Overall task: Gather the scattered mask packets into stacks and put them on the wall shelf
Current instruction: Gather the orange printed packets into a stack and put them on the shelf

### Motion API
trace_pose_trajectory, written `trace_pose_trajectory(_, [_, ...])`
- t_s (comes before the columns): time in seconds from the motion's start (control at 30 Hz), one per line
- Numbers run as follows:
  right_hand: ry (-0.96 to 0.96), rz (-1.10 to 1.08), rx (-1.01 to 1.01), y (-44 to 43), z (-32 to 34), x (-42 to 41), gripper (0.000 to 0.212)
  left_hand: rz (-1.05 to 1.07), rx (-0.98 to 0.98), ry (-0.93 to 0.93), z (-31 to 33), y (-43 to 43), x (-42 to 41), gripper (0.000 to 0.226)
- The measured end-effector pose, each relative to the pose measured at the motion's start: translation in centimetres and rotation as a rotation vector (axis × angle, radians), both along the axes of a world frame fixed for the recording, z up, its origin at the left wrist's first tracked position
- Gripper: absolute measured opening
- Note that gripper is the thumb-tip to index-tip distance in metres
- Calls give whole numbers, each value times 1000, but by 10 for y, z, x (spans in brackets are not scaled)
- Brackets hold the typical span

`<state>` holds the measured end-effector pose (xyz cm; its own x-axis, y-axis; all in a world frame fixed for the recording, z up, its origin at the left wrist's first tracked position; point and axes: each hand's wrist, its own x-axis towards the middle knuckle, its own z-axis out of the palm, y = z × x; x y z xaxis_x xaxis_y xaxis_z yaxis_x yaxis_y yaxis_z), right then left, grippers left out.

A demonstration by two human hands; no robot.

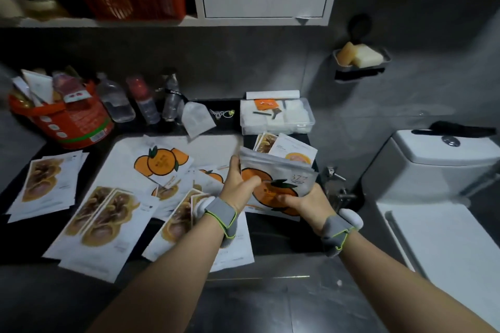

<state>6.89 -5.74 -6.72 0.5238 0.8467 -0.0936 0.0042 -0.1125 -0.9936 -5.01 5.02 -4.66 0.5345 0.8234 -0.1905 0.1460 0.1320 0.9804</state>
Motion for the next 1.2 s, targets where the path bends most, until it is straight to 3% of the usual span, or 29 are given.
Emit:
trace_pose_trajectory(0.23, [4, 32, 21, 0, 2, 12, 31, 100, -85, -89, 2, -14, 2, 38])
trace_pose_trajectory(0.33, [14, 99, 12, -4, -3, 17, 36, 140, -148, -98, 2, -24, 1, 45])
trace_pose_trajectory(0.47, [58, 195, -57, -6, -13, 19, 36, 115, -148, 64, -4, -28, -2, 62])
trace_pose_trajectory(0.63, [-12, 213, -88, 1, -6, 24, 42, 159, -76, 131, 8, -24, 4, 19])
trace_pose_trajectory(0.73, [-30, 243, -86, 4, 1, 26, 41, 225, -101, 29, 24, -26, 9, 29])
trace_pose_trajectory(0.87, [2, 116, -34, 8, 25, 41, 37, 363, -242, -44, 35, -11, 28, 37])
trace_pose_trajectory(1.03, [158, -140, 74, 1, 39, 57, 46, 419, -347, -170, 46, -3, 49, 18])
trace_pose_trajectory(1.13, [419, -243, 277, 4, 39, 57, 74, 380, -406, -237, 56, 6, 68, 22])
trace_pose_trajectory(1.2, [529, -184, 420, 11, 44, 49, 71, 324, -488, -296, 58, 15, 83, 41])
